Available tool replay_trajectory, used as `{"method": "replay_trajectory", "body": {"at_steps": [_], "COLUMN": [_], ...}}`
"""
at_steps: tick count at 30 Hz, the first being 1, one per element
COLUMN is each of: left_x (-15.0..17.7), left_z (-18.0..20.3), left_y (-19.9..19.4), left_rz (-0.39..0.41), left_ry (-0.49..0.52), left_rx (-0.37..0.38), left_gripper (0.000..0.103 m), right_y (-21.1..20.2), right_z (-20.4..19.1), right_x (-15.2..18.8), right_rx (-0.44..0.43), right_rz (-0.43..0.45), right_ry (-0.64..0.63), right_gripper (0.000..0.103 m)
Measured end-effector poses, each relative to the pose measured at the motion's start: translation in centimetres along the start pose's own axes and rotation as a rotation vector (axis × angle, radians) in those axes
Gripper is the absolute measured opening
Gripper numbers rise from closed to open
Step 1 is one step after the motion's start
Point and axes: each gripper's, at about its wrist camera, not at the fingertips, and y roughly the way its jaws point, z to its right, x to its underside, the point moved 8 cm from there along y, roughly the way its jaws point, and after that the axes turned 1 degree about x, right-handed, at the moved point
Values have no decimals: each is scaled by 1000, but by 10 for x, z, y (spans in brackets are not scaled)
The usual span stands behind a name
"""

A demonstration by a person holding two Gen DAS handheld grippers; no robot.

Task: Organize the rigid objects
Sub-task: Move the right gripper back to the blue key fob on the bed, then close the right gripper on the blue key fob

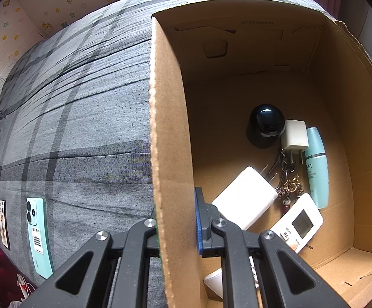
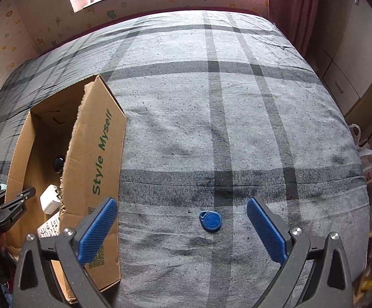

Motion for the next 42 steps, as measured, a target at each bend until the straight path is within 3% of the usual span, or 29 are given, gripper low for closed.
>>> {"method": "replay_trajectory", "body": {"at_steps": [12, 25, 33, 35, 38, 40, 42], "left_x": [0, 0, 0, 1, 1, 1, 0], "left_z": [1, 0, 1, 1, 1, 0, 1], "left_y": [-1, -1, -1, -1, -2, -2, -2], "left_rz": [-1, 0, -1, -1, -1, -1, -1], "left_ry": [4, 6, 6, 6, 7, 7, 7], "left_rx": [-8, -12, -14, -13, -15, -15, -16], "left_gripper": [13, 13, 13, 13, 13, 13, 13], "right_y": [57, 98, 103, 100, 94, 91, 88], "right_z": [30, 42, 42, 43, 45, 45, 43], "right_x": [32, 53, 55, 54, 52, 51, 49], "right_rx": [85, 93, 90, 89, 82, 76, 73], "right_rz": [-66, -146, -149, -144, -139, -139, -138], "right_ry": [10, 41, 43, 48, 47, 46, 41], "right_gripper": [103, 103, 101, 94, 73, 42, 28]}}
